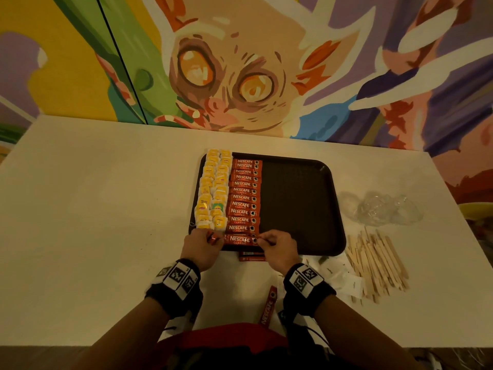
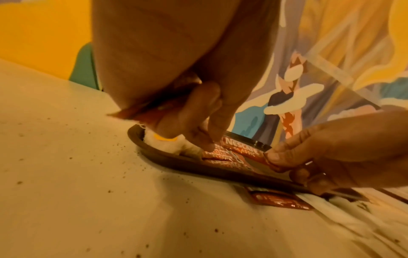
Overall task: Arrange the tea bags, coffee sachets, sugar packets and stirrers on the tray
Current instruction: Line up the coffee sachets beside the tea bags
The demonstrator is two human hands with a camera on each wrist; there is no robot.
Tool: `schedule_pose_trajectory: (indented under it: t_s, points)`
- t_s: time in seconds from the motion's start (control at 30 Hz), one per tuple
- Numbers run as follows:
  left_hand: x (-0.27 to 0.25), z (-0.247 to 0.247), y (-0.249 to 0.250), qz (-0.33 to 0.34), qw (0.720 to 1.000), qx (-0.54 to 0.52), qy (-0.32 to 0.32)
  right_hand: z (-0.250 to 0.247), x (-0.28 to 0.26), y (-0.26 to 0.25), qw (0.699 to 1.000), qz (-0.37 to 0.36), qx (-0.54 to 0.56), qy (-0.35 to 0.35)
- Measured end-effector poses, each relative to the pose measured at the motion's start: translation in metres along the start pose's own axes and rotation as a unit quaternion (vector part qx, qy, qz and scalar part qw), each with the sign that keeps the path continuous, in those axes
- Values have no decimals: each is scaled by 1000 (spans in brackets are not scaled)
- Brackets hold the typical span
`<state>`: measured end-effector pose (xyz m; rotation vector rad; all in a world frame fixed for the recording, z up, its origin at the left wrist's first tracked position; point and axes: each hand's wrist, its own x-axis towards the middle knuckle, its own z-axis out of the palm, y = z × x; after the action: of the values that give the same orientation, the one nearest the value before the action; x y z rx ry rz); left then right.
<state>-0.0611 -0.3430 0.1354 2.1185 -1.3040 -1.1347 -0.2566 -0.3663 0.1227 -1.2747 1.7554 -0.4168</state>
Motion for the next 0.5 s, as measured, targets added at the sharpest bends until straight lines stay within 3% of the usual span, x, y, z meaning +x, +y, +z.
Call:
schedule_pose_trajectory:
  t_s: [0.5]
  points:
    - [5,15,5,24,978,194,-76,9,13,-4,987,39,-156,-6]
